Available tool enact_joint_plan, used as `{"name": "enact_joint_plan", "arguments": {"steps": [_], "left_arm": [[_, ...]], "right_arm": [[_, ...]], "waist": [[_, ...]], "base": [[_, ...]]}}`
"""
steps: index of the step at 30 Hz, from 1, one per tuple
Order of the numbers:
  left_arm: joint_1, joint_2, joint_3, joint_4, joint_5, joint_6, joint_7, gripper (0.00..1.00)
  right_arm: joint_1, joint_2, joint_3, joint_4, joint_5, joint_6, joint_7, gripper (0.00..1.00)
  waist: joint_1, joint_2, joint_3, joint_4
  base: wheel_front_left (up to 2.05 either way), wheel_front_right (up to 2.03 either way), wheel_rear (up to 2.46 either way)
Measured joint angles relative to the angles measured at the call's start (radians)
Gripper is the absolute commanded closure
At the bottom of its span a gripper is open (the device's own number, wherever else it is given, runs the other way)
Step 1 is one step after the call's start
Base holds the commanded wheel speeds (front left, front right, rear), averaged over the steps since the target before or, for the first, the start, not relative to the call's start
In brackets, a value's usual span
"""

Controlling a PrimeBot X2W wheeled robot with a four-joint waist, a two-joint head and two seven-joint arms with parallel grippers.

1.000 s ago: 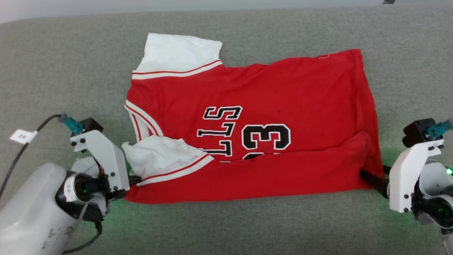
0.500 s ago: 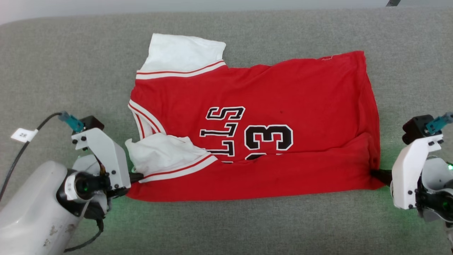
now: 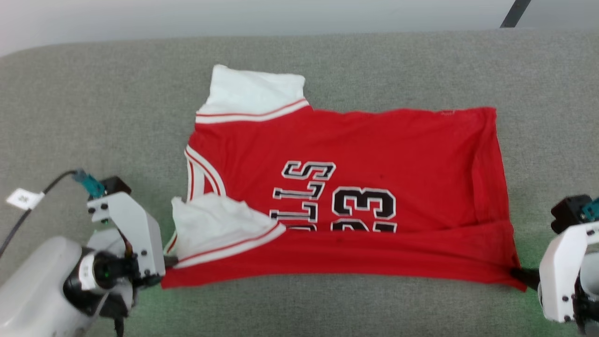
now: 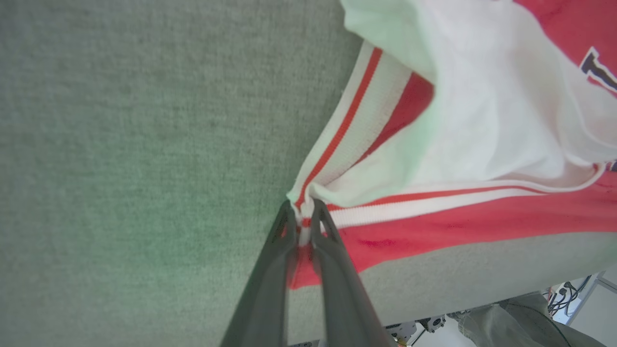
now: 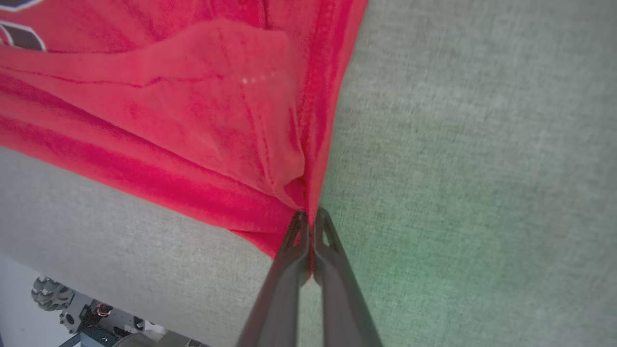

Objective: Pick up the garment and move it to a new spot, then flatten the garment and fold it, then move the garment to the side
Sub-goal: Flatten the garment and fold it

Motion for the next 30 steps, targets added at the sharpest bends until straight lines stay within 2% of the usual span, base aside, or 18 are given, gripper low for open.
{"name": "enact_joint_plan", "arguments": {"steps": [9, 16, 17, 18, 19, 20, 21, 30], "left_arm": [[0.122, 0.06, -0.003, -0.153, -0.02, 0.073, 0.024, 1.0], [0.174, 0.069, -0.007, -0.194, -0.021, 0.092, 0.008, 1.0], [0.177, 0.068, -0.008, -0.194, -0.02, 0.092, 0.006, 0.76], [0.178, 0.067, -0.008, -0.194, -0.019, 0.091, -0.001, 0.58], [0.18, 0.066, -0.007, -0.195, -0.019, 0.089, -0.007, 0.49], [0.182, 0.065, -0.006, -0.194, -0.018, 0.085, -0.012, 0.13], [0.185, 0.064, -0.004, -0.193, -0.016, 0.082, -0.024, 0.0], [0.19, 0.09, 0.015, -0.228, 0.002, 0.072, -0.05, 0.0]], "right_arm": [[0.113, 0.011, -0.065, -0.057, -0.016, 0.0, 0.03, 1.0], [0.146, 0.039, -0.086, -0.076, -0.043, 0.0, 0.042, 1.0], [0.146, 0.042, -0.085, -0.078, -0.046, 0.0, 0.042, 0.84], [0.146, 0.042, -0.083, -0.083, -0.049, 0.0, 0.038, 0.64], [0.146, 0.042, -0.082, -0.086, -0.051, 0.0, 0.034, 0.41], [0.147, 0.042, -0.081, -0.086, -0.052, 0.0, 0.032, 0.09], [0.15, 0.042, -0.08, -0.088, -0.052, 0.0, 0.029, 0.0], [0.183, 0.053, -0.105, -0.165, -0.061, 0.0, 0.002, 0.0]], "waist": [[0.0, 0.0, -0.03, 0.005], [0.0, 0.0, -0.043, 0.011], [0.0, 0.0, -0.045, 0.012], [0.0, 0.0, -0.047, 0.012], [0.0, 0.0, -0.049, 0.012], [0.0, 0.0, -0.052, 0.012], [0.0, 0.0, -0.054, 0.012], [-0.0001, 0.0, -0.074, 0.003]], "base": [[0.0, 0.0, 0.0], [0.0, 0.0, 0.0], [0.0, 0.0, 0.0], [0.0, 0.0, 0.0], [0.0, 0.0, 0.0], [0.0, 0.0, 0.0], [0.0, 0.0, 0.0], [0.0, 0.0, 0.0]]}}
